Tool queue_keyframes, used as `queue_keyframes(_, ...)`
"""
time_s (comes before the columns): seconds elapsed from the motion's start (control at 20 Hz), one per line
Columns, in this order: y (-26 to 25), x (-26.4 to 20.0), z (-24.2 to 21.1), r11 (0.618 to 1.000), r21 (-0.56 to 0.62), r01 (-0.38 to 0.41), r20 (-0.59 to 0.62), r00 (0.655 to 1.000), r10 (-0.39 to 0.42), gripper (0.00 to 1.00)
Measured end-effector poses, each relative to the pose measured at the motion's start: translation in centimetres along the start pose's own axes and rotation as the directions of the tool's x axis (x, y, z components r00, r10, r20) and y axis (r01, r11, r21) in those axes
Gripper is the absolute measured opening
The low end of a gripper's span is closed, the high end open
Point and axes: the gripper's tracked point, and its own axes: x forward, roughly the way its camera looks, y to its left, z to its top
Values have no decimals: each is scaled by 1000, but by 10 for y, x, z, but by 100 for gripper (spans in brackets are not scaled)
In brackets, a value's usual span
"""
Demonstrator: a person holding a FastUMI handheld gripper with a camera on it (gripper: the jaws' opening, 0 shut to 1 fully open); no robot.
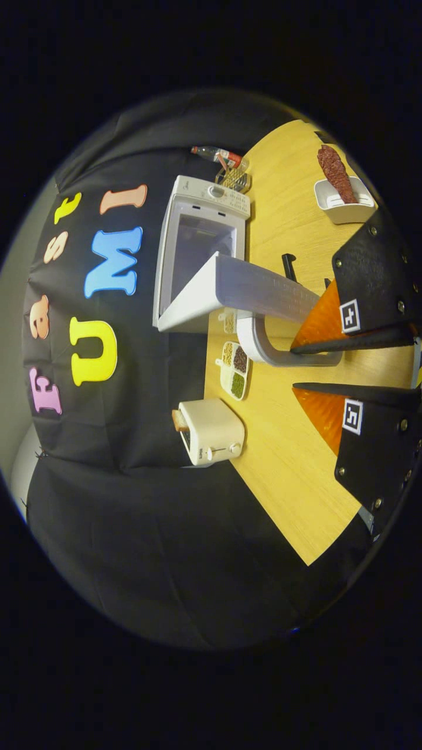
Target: Open the microwave, put the food inside, and close the microwave door.
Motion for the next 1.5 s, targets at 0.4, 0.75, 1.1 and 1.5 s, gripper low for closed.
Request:
queue_keyframes(0.4,31,-53,57,961,-44,-273,153,949,277,31)
queue_keyframes(0.75,-36,-98,114,981,-44,-187,303,933,191,98)
queue_keyframes(1.1,-134,-111,110,998,52,-42,305,952,24,98)
queue_keyframes(1.5,-222,-106,62,979,181,99,191,972,-134,98)
